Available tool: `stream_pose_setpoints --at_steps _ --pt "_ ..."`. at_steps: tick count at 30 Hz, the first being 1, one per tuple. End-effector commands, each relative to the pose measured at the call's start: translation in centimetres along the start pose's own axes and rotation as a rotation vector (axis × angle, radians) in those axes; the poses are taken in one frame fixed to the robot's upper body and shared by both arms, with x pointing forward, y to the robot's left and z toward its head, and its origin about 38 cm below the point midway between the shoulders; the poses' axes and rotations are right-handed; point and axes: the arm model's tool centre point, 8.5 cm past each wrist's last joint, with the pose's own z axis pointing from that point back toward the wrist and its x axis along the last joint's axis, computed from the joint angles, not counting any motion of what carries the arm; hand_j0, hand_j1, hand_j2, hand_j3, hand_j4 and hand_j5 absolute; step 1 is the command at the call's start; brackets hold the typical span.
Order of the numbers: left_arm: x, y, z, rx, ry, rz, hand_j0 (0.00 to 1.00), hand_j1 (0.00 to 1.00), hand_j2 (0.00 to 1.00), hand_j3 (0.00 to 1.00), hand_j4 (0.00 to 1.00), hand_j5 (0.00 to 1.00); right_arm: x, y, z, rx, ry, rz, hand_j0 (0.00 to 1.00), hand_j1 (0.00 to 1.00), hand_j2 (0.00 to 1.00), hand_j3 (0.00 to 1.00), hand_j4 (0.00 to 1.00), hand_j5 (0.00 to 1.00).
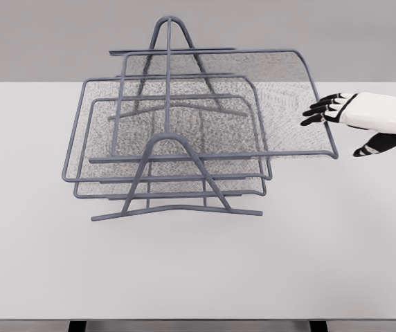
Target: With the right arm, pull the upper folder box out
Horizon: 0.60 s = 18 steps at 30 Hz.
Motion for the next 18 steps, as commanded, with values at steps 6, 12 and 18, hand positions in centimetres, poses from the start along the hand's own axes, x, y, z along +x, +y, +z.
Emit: stream_pose_setpoints --at_steps 6,12,18 --pt "0.0 0.0 0.0 0.000 0.000 0.000 1.00 1.00 1.00 1.00 1.00 1.00 -0.9 0.2 1.1 0.056 0.061 0.067 1.00 1.00 1.00 1.00 1.00 1.00" --pt "0.0 0.0 0.0 0.000 0.000 0.000 1.00 1.00 1.00 1.00 1.00 1.00 -0.7 -0.2 1.3 0.042 0.054 0.062 1.00 1.00 1.00 1.00 1.00 1.00" --pt "0.0 0.0 0.0 0.000 0.000 0.000 1.00 1.00 1.00 1.00 1.00 1.00 -0.7 -1.9 1.7 0.015 0.058 0.091 1.00 1.00 1.00 1.00 1.00 1.00"
